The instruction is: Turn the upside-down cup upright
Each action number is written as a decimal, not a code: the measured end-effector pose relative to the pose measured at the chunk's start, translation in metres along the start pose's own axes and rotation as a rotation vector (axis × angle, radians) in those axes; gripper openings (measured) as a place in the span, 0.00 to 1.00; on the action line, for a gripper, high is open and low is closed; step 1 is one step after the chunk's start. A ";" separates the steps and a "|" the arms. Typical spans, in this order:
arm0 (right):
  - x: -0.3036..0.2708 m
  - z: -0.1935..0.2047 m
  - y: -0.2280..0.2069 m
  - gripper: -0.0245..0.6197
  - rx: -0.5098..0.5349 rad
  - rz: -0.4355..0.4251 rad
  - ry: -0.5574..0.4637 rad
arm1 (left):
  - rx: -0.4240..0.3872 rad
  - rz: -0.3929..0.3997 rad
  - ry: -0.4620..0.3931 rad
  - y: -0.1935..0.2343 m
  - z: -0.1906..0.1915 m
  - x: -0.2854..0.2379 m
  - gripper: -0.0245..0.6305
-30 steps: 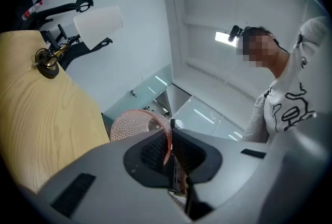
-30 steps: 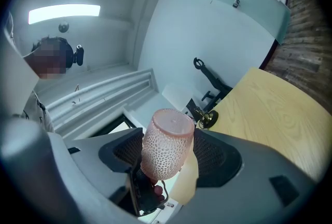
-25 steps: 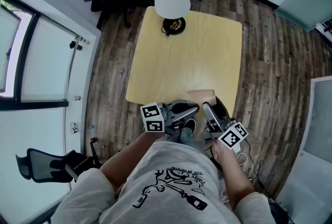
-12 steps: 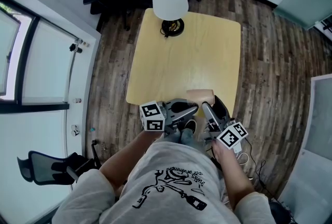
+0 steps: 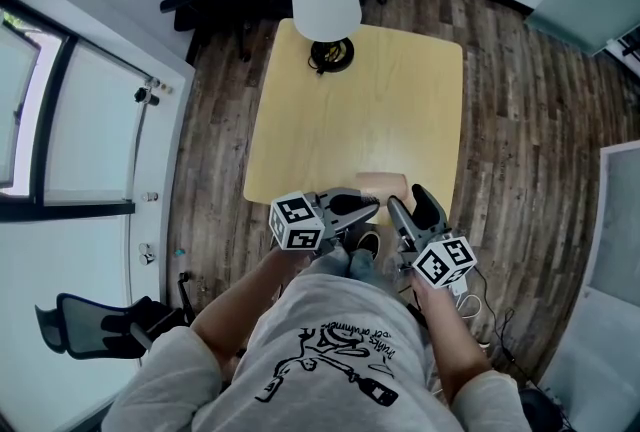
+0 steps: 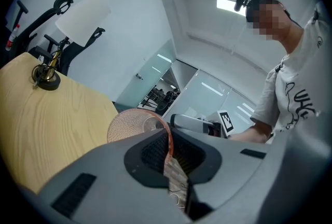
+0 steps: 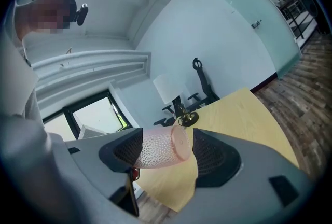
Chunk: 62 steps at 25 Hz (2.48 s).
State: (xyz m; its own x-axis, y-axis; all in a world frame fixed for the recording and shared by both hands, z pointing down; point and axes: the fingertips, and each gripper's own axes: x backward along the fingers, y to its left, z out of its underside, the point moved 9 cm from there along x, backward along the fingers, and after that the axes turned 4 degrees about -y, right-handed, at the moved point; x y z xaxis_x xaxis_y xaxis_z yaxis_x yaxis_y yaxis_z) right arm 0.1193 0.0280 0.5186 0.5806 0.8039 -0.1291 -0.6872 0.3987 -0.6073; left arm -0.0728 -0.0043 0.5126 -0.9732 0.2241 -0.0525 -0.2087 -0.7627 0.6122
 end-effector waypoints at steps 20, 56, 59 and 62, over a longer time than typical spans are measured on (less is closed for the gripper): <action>-0.009 0.003 0.010 0.50 0.231 0.030 0.119 | -0.083 -0.087 0.300 0.023 0.003 -0.015 0.07; -0.018 0.028 0.001 0.48 0.379 0.032 0.320 | -0.608 -0.093 0.963 0.050 0.011 -0.069 0.07; -0.017 0.030 0.002 0.48 0.381 0.028 0.329 | -0.644 -0.087 1.000 0.051 0.012 -0.073 0.07; -0.017 0.032 0.003 0.48 0.390 0.026 0.340 | -0.668 -0.085 1.032 0.054 0.013 -0.077 0.07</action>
State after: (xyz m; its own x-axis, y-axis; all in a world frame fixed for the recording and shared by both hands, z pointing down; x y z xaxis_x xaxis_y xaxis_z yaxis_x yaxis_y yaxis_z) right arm 0.0931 0.0301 0.5440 0.6254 0.6530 -0.4272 -0.7776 0.5673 -0.2711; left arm -0.0082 -0.0553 0.5598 -0.5113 -0.0646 -0.8570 0.0114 -0.9976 0.0684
